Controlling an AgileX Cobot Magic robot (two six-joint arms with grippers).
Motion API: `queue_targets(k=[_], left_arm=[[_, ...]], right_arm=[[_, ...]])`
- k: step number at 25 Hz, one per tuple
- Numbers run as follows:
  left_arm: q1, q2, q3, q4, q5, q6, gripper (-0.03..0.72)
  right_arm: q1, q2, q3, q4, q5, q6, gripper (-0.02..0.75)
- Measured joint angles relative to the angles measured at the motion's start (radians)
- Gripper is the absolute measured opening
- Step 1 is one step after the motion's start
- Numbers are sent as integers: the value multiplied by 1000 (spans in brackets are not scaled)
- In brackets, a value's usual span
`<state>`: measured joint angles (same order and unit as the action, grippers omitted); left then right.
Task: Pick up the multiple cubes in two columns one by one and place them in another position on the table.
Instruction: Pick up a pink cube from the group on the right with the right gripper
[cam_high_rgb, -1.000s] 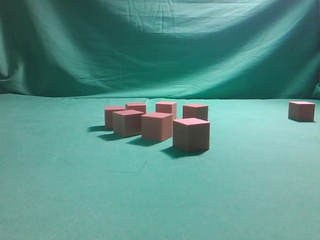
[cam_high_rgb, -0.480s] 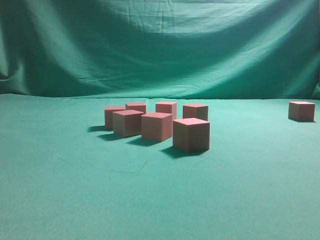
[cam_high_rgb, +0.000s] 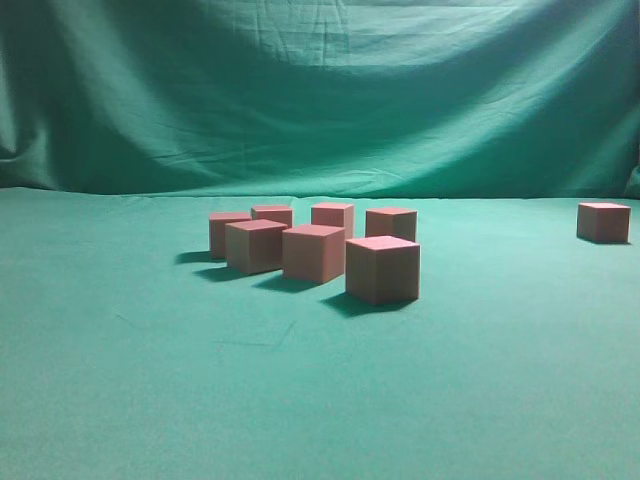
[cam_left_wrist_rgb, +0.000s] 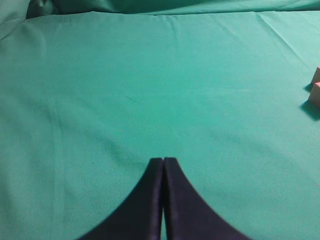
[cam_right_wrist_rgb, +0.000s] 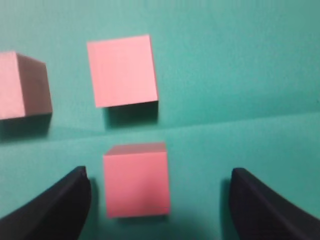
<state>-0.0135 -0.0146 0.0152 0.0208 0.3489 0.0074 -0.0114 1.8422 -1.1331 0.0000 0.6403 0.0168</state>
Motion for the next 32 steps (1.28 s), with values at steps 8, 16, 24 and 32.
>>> queue_targets(k=[8, 16, 24, 32], left_arm=[[0, 0, 0, 0, 0, 0, 0], [0, 0, 0, 0, 0, 0, 0], [0, 0, 0, 0, 0, 0, 0], [0, 0, 0, 0, 0, 0, 0]], right_arm=[[0, 45, 0, 54, -2, -29, 493], [0, 47, -2, 59, -12, -34, 260], [0, -90, -2, 141, 123, -34, 260], [185, -327, -2, 191, 209, -34, 260]])
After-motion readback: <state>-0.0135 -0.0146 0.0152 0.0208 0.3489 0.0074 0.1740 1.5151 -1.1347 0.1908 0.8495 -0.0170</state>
